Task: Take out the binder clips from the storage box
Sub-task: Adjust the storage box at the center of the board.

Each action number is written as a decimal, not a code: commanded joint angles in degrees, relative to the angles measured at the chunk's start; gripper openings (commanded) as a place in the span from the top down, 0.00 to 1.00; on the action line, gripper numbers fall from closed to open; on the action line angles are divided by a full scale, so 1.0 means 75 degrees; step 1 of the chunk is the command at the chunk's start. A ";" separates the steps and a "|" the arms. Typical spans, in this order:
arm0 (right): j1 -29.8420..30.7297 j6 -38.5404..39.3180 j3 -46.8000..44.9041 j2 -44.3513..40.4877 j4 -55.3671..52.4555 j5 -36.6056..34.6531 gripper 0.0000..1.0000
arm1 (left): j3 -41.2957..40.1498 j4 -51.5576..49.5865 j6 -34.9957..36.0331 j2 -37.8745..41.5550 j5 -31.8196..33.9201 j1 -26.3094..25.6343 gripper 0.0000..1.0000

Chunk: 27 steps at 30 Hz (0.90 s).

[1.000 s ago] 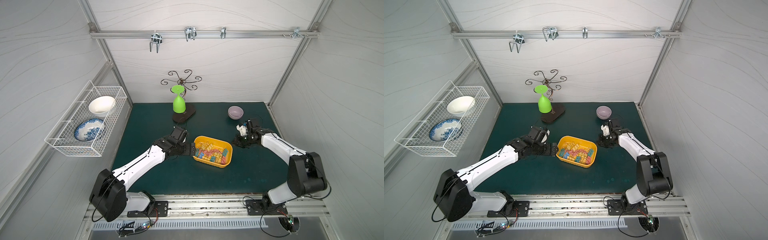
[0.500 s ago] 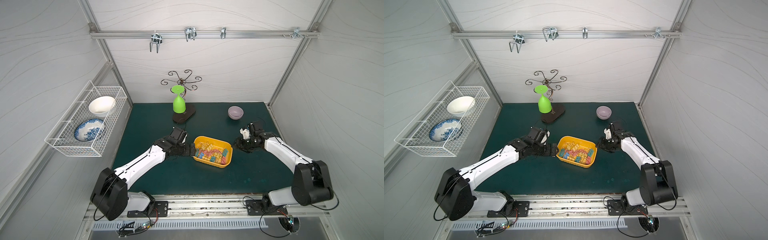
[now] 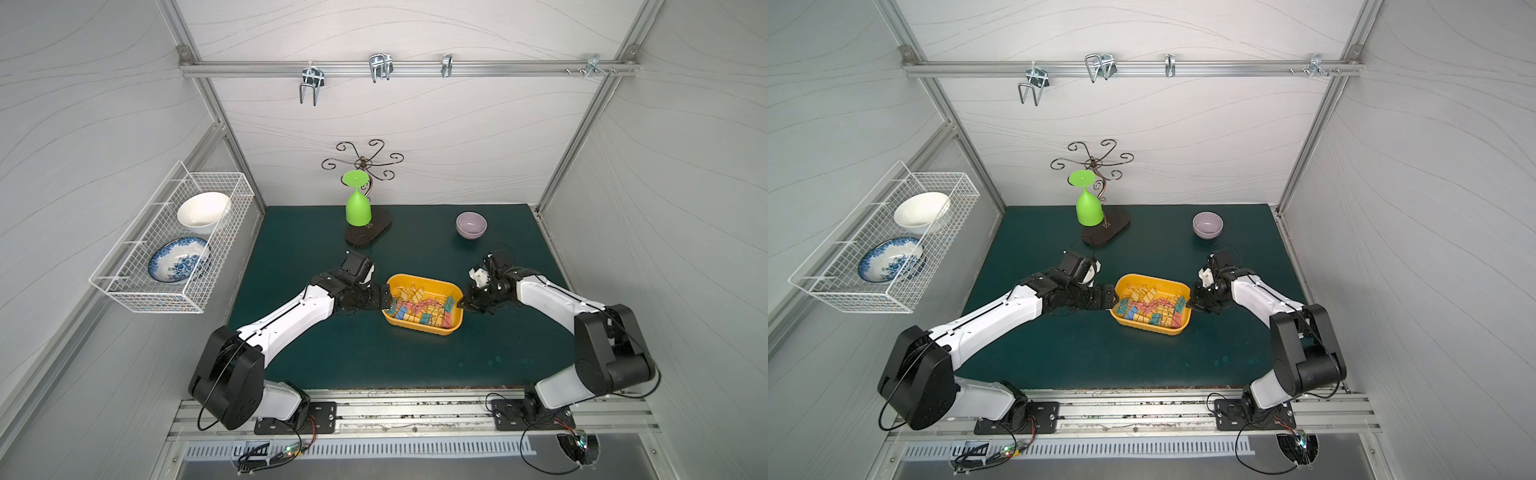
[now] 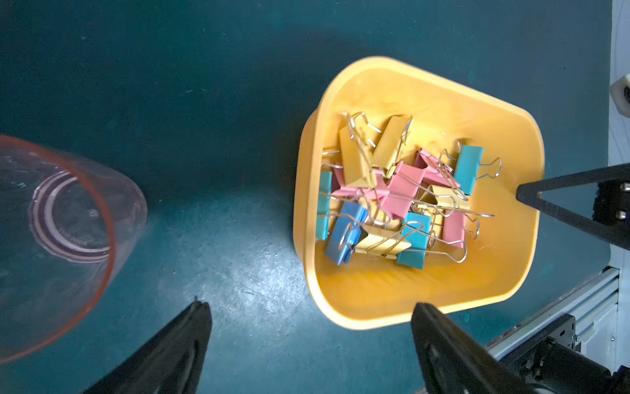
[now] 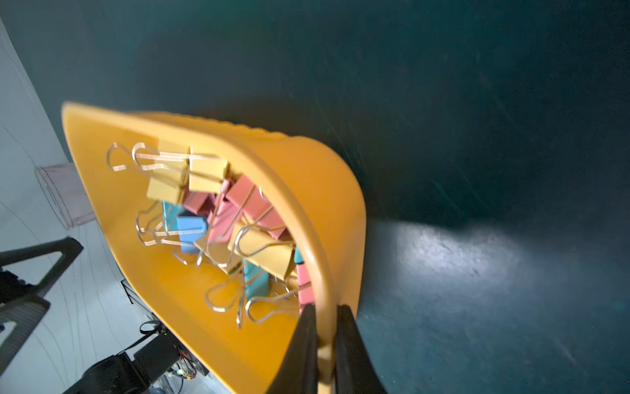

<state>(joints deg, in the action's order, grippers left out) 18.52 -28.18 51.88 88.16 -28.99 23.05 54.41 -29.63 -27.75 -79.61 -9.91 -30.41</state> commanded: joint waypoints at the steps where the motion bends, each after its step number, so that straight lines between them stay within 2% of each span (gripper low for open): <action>1: 0.0102 0.0448 0.0649 0.0434 0.0029 0.0042 0.90 | 0.0042 0.0165 0.0067 0.0351 0.0005 0.0044 0.04; 10: 0.0150 0.0907 0.2071 0.1529 -0.0176 -0.0093 0.90 | -0.0114 0.0148 0.0043 0.0630 0.0090 0.0063 0.04; 18: 0.0322 0.2142 0.3371 0.2547 -0.1059 0.0256 0.88 | -0.0051 0.0107 0.0276 0.0736 -0.0051 0.0065 0.04; 22: 0.0299 0.2341 0.3772 0.2693 -0.1476 -0.0030 0.79 | 0.0009 0.0083 0.0355 0.0771 -0.0135 0.0070 0.04; 26: 0.0303 0.1802 0.4514 0.2485 -0.2240 -0.0658 0.65 | 0.0089 0.0025 0.0612 0.0846 -0.0353 0.0064 0.02; 27: 0.0389 0.1718 0.4758 0.2416 -0.2472 -0.0922 0.65 | 0.0104 0.0023 0.0629 0.0902 -0.0324 0.0063 0.02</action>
<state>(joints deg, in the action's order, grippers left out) 20.62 -13.85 83.07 108.12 -41.08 20.18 53.32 -29.69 -25.28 -74.46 -11.11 -30.11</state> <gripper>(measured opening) 0.346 0.982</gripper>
